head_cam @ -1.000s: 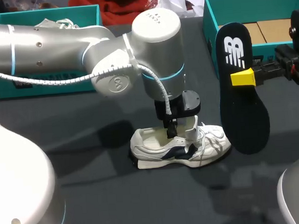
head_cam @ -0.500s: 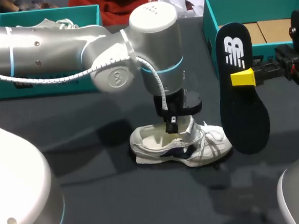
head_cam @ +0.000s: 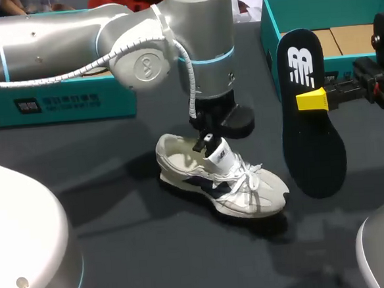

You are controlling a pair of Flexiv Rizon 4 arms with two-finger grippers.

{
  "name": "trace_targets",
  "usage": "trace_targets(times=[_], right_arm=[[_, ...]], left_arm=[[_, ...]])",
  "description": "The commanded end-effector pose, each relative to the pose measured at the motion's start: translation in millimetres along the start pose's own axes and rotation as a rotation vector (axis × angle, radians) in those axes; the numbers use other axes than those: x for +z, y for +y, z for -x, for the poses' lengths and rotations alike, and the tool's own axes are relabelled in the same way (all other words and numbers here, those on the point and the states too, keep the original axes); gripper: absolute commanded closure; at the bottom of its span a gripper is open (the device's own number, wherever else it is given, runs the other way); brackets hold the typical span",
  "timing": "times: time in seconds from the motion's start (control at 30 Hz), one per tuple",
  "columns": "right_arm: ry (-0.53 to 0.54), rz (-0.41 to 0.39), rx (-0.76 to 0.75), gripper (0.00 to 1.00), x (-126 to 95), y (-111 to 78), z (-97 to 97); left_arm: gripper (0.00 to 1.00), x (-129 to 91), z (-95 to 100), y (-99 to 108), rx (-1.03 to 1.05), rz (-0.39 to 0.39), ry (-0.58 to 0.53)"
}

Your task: Take the shoe out of the shoebox, open the shoe tongue, remove and reinsert the insole, then place the shoe into the shoebox

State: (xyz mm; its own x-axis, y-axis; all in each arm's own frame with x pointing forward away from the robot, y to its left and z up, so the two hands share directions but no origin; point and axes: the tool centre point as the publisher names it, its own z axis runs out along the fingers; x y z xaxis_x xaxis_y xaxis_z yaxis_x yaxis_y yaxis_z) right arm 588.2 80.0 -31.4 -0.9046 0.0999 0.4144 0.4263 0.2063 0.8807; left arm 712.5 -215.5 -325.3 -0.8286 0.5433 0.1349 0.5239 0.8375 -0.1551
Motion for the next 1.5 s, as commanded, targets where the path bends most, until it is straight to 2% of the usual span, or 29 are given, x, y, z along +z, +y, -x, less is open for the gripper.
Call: trace_targets(times=[0.03,0.2,0.27,0.47,0.5,0.83,0.97,1.1,1.5], right_arm=[[-0.011,0.009,0.000,1.00,-1.0,-5.6,-5.4],[-0.011,0.009,0.000,1.00,-1.0,-5.6,-5.4],[-0.011,0.009,0.000,1.00,-1.0,-5.6,-5.4],[-0.011,0.009,0.000,1.00,-1.0,-5.6,-5.4],[-0.011,0.009,0.000,1.00,-1.0,-5.6,-5.4],[-0.011,0.009,0.000,1.00,-1.0,-5.6,-5.4],[-0.011,0.009,0.000,1.00,-1.0,-5.6,-5.4],[-0.011,0.009,0.000,1.00,-1.0,-5.6,-5.4],[-0.011,0.009,0.000,1.00,-1.0,-5.6,-5.4]], left_arm=[[1.00,-3.9,4.2,-3.1,-0.001,0.007,0.009],[1.00,-3.9,4.2,-3.1,-0.001,0.007,0.009],[1.00,-12.4,0.6,-1.9,0.158,-0.011,0.035],[1.00,-35.8,-13.7,-2.9,0.516,0.073,-0.006],[1.00,-38.8,-15.8,-2.7,0.535,0.124,-0.019],[1.00,-38.8,-15.8,-2.7,0.535,0.124,-0.019],[1.00,-33.4,-13.4,-6.0,0.683,0.155,-0.033],[1.00,-29.1,-10.5,-6.8,0.784,0.143,-0.037],[1.00,-19.5,-10.2,-15.0,0.894,0.148,-0.028]])
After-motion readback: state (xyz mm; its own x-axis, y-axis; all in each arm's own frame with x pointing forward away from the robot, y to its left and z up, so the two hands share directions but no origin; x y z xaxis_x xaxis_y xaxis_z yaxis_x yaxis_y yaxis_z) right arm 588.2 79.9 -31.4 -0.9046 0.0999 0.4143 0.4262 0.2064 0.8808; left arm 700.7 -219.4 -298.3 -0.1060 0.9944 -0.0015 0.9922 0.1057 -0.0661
